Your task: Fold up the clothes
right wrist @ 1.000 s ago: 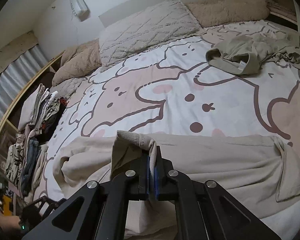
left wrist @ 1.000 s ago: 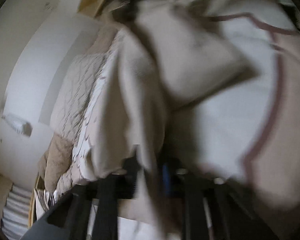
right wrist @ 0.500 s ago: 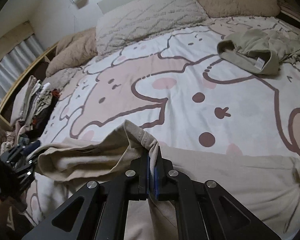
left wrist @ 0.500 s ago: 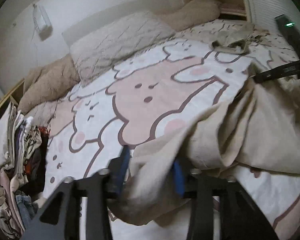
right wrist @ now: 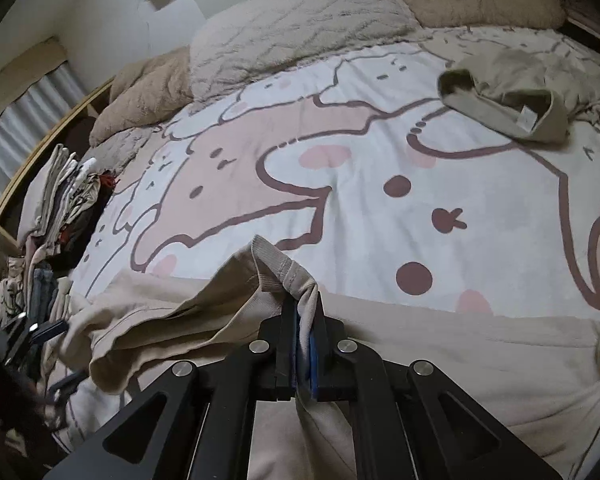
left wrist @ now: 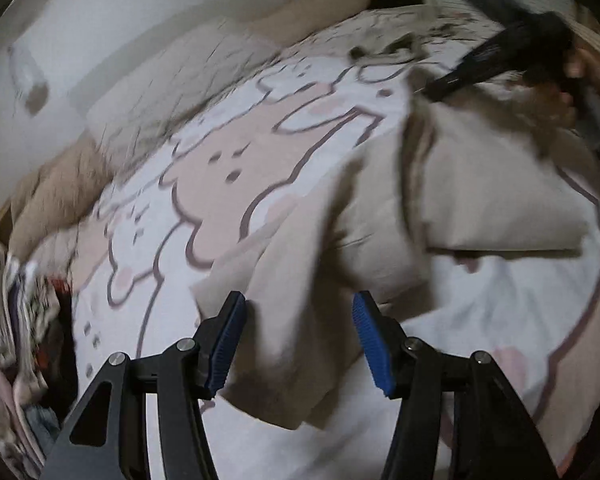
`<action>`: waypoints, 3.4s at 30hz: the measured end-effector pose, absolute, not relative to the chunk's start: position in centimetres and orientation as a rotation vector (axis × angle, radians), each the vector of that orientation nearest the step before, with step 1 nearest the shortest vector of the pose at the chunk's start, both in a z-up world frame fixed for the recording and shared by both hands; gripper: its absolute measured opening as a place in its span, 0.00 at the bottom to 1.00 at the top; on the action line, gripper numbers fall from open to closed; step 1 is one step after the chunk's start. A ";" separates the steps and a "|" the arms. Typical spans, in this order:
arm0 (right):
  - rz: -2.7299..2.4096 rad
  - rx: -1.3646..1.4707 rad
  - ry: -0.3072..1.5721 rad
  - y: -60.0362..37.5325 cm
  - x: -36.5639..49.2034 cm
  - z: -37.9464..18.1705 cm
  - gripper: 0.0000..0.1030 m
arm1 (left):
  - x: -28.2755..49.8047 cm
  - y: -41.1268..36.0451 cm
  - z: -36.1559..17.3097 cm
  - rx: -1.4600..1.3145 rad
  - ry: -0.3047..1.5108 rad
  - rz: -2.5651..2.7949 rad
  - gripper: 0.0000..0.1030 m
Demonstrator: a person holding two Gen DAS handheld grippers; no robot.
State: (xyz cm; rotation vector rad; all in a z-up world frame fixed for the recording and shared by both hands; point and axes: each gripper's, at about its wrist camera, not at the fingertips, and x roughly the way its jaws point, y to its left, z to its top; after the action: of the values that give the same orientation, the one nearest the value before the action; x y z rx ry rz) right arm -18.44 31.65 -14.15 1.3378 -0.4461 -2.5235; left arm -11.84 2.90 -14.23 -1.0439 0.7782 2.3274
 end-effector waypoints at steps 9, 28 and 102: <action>-2.467 1.198 -0.981 36.3 -13.1 -11.2 0.79 | -12.2 1.3 -12.3 -1.250 0.262 2.117 0.08; -2.166 1.268 -1.002 23.3 -9.6 -16.6 0.51 | -6.9 1.4 -8.6 -1.169 0.245 2.103 0.22; -1.467 1.385 -1.633 28.4 0.2 -19.3 0.58 | -1.1 3.6 -8.7 -1.097 0.318 2.158 0.06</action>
State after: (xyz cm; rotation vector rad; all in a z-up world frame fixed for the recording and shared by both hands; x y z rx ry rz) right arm 0.19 28.40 -19.33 1.3852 -1.6329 -1.4670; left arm -1.11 3.57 -8.67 -1.0969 0.3180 2.1576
